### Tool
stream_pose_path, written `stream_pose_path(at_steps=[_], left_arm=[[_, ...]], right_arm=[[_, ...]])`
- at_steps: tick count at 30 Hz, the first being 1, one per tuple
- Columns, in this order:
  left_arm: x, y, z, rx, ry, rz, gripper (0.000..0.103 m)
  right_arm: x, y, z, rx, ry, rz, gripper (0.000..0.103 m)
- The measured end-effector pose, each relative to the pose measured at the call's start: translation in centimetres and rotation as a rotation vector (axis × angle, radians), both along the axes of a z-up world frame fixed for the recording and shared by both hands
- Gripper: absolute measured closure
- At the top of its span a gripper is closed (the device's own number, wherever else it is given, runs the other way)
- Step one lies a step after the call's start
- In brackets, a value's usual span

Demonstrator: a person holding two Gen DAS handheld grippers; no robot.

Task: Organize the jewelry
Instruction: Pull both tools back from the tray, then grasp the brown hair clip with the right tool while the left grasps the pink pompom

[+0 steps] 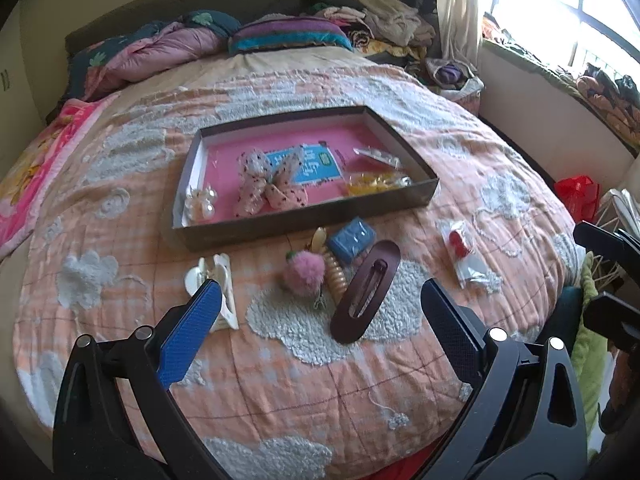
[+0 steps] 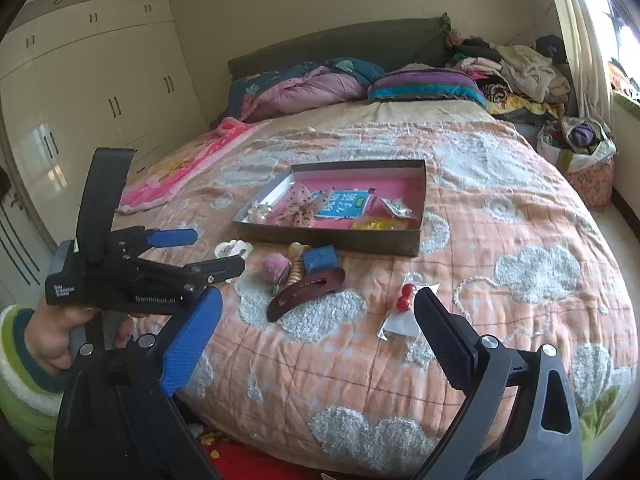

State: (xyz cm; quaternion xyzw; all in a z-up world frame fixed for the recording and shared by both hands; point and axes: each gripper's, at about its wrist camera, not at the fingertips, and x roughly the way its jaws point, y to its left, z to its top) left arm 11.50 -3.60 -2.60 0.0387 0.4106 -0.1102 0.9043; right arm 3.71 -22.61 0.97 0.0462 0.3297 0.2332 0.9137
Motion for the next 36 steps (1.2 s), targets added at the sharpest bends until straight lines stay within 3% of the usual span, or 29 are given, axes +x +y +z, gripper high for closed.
stream_pose_path(at_steps=[10, 17, 21, 27, 31, 36], left_arm=[[0.6, -0.5, -3.1, 0.007, 0.059, -0.015, 0.010], [1.1, 0.1, -4.2, -0.006, 0.089, -0.024, 0.010], [1.6, 0.8, -4.6, -0.057, 0.113, -0.020, 0.011], [2.6, 1.1, -5.3, -0.112, 0.151, -0.044, 0.030], [3.5, 1.3, -5.9, -0.125, 0.168, -0.047, 0.046], [4.2, 1.9, -5.7, -0.139, 0.167, -0.040, 0.049]], right_arm=[[2.4, -1.2, -3.2, 0.072, 0.110, -0.041, 0.007], [3.4, -0.3, -4.8, 0.087, 0.149, 0.008, 0.008], [3.7, 0.1, -5.4, 0.084, 0.174, 0.023, 0.015], [4.6, 1.3, -6.7, 0.101, 0.242, 0.081, 0.039], [5.6, 2.9, -7.1, 0.094, 0.270, 0.117, 0.043], [8.7, 3.3, -8.9, 0.197, 0.392, 0.113, 0.055]])
